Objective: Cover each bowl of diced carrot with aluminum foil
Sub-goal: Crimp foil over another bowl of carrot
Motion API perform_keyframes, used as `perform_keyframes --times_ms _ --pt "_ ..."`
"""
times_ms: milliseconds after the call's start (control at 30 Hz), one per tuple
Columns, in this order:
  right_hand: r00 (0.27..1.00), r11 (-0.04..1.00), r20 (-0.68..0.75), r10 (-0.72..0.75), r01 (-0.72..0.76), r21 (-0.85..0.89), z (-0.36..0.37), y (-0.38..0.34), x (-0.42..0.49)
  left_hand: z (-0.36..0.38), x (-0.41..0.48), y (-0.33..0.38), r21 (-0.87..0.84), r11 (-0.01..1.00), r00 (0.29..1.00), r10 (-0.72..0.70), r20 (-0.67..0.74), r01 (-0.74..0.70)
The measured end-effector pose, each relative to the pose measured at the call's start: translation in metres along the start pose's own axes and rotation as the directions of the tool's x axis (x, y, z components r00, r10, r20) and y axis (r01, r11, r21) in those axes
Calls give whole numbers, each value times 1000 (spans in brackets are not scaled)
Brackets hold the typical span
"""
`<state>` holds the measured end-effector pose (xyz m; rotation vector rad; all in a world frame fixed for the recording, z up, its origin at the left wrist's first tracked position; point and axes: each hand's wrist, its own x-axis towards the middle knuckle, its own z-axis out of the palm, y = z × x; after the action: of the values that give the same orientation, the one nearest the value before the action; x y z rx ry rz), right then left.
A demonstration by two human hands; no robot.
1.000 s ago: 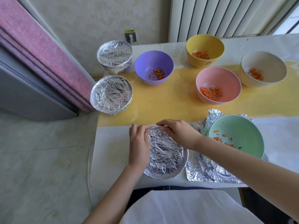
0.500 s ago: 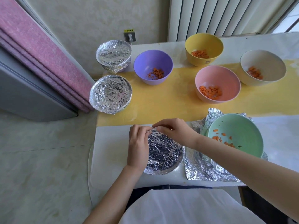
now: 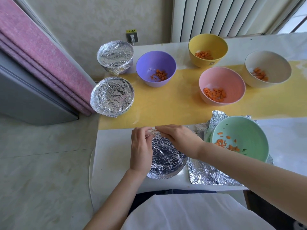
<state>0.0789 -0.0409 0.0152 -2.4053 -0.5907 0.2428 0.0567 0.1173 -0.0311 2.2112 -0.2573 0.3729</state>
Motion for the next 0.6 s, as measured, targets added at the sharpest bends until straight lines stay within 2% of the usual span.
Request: perform_keyframes --times_ms 167,233,300,400,600 --pt "994 962 45 -98 107 -253 3 -2 -4 1 -2 1 0 998 997 70 -10 -70" --pt "991 945 73 -112 129 -300 3 -2 -2 2 -4 1 3 997 997 75 -20 -75" --pt "993 961 98 -72 96 -260 4 -2 2 2 -5 -1 3 997 997 73 -31 -73" --pt "994 994 106 -34 45 -103 7 5 5 2 -5 -2 8 997 997 71 -22 -71" --pt "986 999 168 -2 11 -52 10 11 7 0 -3 3 3 996 996 86 6 -86"
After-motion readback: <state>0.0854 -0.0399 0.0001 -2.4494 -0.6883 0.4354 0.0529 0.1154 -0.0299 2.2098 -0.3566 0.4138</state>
